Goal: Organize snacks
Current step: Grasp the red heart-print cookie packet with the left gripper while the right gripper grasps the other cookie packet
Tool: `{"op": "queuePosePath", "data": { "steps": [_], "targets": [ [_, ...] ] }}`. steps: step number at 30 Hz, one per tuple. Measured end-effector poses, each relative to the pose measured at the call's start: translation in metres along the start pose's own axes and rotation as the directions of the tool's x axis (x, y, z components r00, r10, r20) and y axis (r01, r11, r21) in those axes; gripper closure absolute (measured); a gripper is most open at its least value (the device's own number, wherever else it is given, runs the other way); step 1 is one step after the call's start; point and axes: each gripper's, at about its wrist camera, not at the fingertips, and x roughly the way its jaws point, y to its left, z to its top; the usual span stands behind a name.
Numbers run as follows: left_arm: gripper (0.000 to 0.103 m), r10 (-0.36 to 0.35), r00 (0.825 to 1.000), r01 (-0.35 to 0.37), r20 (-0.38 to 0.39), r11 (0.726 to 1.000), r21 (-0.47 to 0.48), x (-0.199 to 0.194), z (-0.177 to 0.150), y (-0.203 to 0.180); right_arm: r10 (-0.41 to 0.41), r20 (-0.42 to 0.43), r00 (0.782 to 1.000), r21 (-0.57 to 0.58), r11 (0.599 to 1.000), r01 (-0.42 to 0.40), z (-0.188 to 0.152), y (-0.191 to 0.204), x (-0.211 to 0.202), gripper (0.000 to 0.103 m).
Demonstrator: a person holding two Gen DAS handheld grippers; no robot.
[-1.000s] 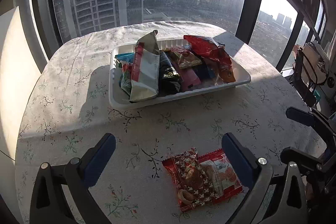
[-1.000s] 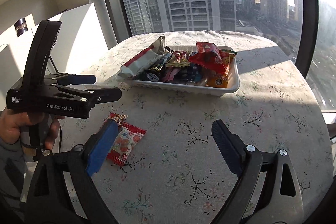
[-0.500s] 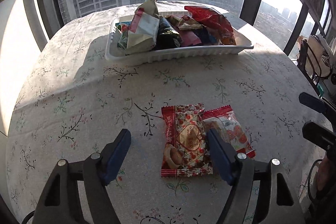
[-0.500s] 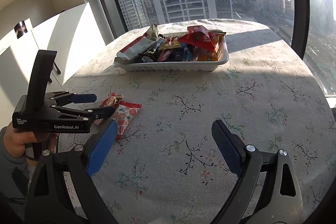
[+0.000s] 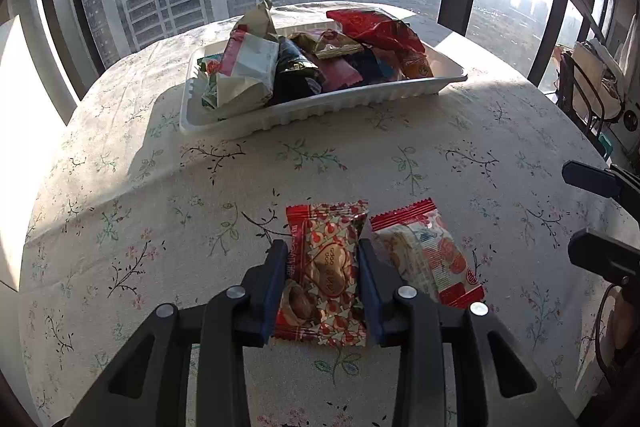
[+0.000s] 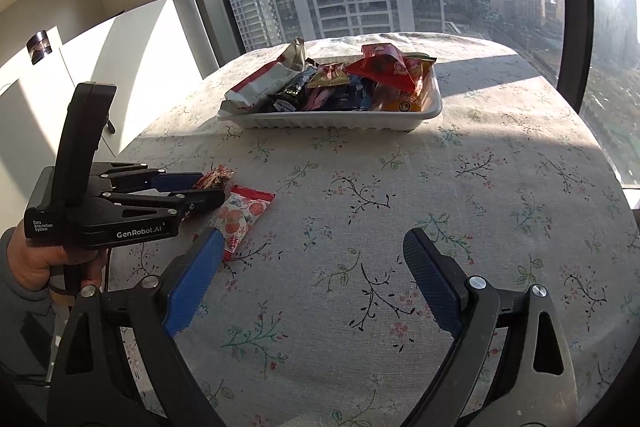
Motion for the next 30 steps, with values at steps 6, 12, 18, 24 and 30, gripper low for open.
{"op": "queuePosePath", "data": {
  "steps": [6, 12, 18, 24, 30],
  "targets": [
    [0.069, -0.01, 1.0, 0.01, 0.012, 1.0, -0.015, -0.006, -0.008, 0.002, 0.0, -0.014, 1.0, -0.023, 1.0, 0.0, 0.0, 0.011, 0.006, 0.012],
    [0.07, -0.014, 0.999, 0.019, 0.047, 0.994, -0.109, -0.025, -0.031, 0.022, 0.002, -0.049, 0.999, -0.056, 0.998, -0.005, 0.004, 0.029, 0.019, 0.012],
    [0.07, -0.024, 0.998, 0.036, 0.066, 0.984, -0.174, -0.035, -0.048, 0.035, 0.016, -0.143, 0.99, -0.07, 0.997, -0.026, 0.011, 0.052, 0.051, 0.012],
    [0.07, -0.043, 0.997, 0.054, 0.071, 0.984, -0.171, -0.037, -0.05, 0.035, -0.004, -0.212, 0.977, -0.113, 0.993, -0.02, 0.018, 0.075, 0.083, 0.02],
    [0.07, -0.053, 0.996, 0.064, 0.068, 0.983, -0.173, -0.035, -0.049, 0.036, -0.097, -0.199, 0.975, -0.191, 0.98, 0.058, 0.023, 0.084, 0.097, 0.046]
  ]
}}
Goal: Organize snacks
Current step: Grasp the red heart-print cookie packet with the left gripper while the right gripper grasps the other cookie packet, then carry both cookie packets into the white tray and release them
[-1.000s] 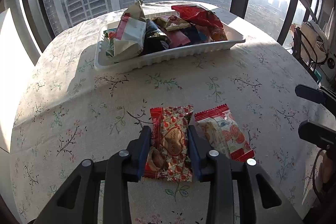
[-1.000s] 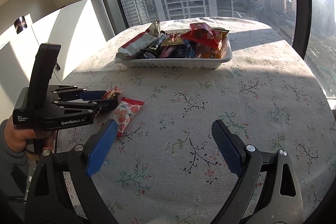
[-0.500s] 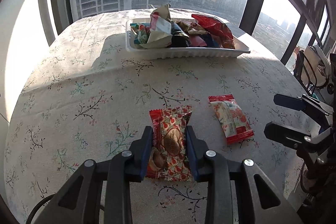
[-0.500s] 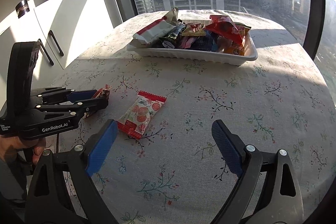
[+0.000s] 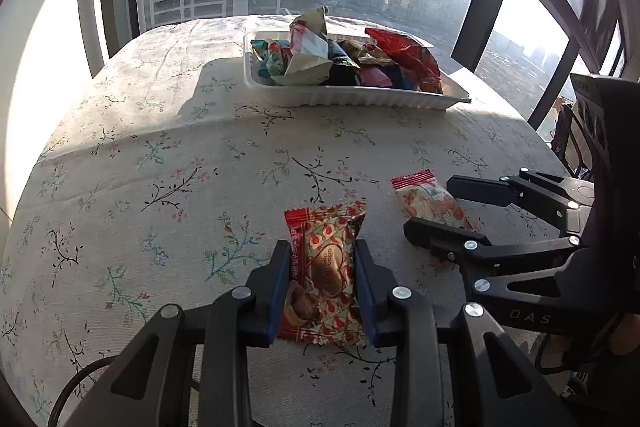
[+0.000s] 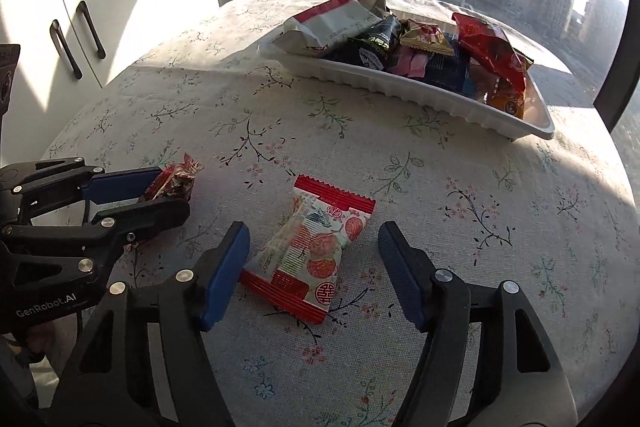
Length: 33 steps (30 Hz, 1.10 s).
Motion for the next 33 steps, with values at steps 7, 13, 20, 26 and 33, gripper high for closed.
{"op": "queuePosePath", "data": {
  "steps": [7, 13, 20, 26, 33],
  "targets": [
    [0.07, 0.005, 1.0, -0.005, -0.008, 1.0, 0.004, 0.002, 0.0, -0.001, -0.01, -0.001, 1.0, -0.009, 1.0, 0.01, -0.001, -0.01, -0.003, 0.065],
    [0.07, 0.017, 1.0, -0.017, -0.012, 1.0, 0.015, 0.004, -0.001, -0.003, -0.007, -0.002, 1.0, -0.052, 0.999, 0.006, -0.003, -0.002, -0.005, 0.065],
    [0.07, 0.029, 1.0, -0.028, -0.011, 0.999, 0.02, 0.005, -0.001, -0.005, 0.015, 0.006, 1.0, -0.043, 0.999, -0.014, -0.007, -0.004, -0.009, 0.071],
    [0.07, 0.036, 0.999, -0.036, -0.01, 0.999, 0.02, 0.005, -0.001, -0.005, 0.038, 0.022, 0.999, -0.012, 0.999, -0.037, -0.014, -0.01, -0.016, 0.073],
    [0.07, 0.045, 0.999, -0.045, -0.007, 0.999, 0.021, 0.004, -0.003, -0.005, 0.06, 0.063, 0.996, 0.035, 0.997, -0.062, -0.022, -0.026, -0.031, 0.073]
  ]
}}
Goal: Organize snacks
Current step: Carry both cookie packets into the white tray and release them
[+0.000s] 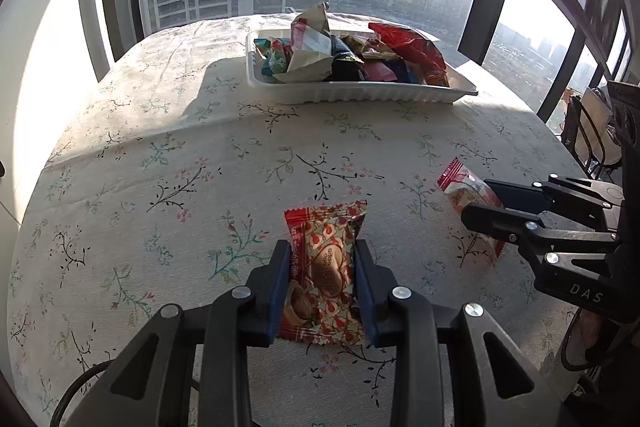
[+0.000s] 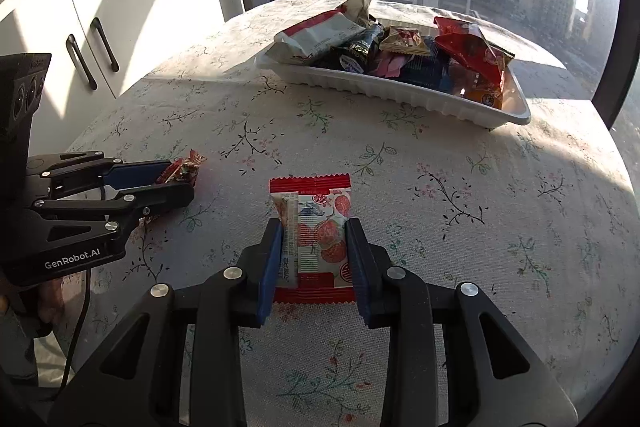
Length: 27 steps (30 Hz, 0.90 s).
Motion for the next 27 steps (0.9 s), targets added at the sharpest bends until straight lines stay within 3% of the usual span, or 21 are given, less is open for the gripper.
{"op": "queuePosePath", "data": {
  "steps": [17, 27],
  "targets": [
    [0.07, -0.004, 1.0, 0.004, 0.006, 1.0, 0.018, -0.001, 0.002, -0.004, 0.017, 0.069, 0.997, 0.104, 0.994, -0.024, -0.004, -0.03, -0.025, 0.073],
    [0.071, 0.0, 0.996, -0.006, 0.087, 0.998, 0.07, -0.008, 0.057, -0.015, -0.019, 0.164, 0.986, 0.126, 0.992, -0.002, 0.033, -0.067, -0.055, 0.073]
  ]
}}
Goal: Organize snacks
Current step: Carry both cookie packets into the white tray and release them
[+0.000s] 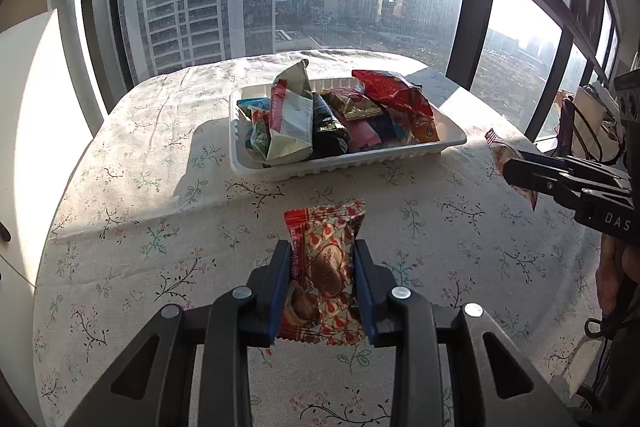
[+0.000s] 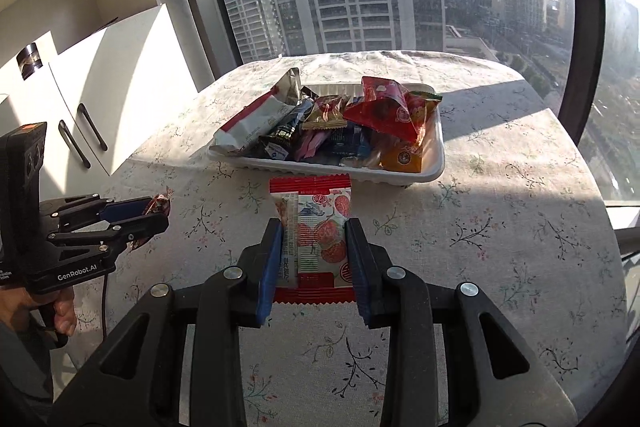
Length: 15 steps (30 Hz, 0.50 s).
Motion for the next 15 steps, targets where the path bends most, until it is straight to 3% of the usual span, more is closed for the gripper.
{"op": "queuePosePath", "data": {
  "steps": [8, 15],
  "targets": [
    [0.071, 0.004, 0.999, -0.006, 0.047, 0.999, 0.043, 0.02, 0.061, -0.013, -0.005, 0.05, 0.999, -0.02, 1.0, 0.006, 0.05, -0.013, 0.008, 0.073],
    [0.071, 0.004, 0.996, -0.006, 0.085, 1.0, 0.014, 0.061, 0.123, -0.013, -0.001, 0.031, 1.0, -0.033, 0.999, 0.002, 0.103, -0.017, 0.055, 0.073]
  ]
}}
